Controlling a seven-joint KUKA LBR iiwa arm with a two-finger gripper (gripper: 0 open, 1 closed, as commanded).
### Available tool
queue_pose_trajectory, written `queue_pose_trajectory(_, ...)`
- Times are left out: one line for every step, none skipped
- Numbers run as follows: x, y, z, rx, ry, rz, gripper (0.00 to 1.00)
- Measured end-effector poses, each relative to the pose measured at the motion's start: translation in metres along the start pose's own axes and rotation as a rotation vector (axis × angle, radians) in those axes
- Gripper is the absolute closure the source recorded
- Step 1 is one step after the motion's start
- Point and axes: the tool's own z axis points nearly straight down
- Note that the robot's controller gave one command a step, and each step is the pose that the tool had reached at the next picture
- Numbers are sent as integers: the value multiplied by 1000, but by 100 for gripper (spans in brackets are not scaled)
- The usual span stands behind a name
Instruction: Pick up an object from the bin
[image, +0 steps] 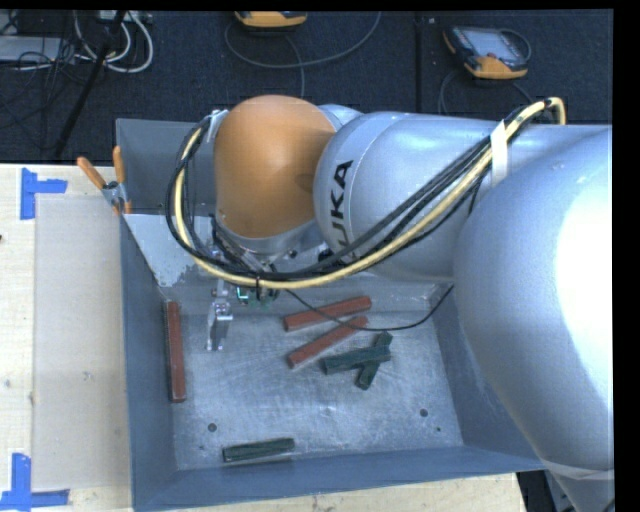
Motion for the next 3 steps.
queue_pose_trajectory(-2,-1,-5,-1,-7,4,0)
queue_pose_trajectory(24,4,47,-1,-9,-179,0)
queue_pose_trajectory(22,10,45,0,-8,-369,0)
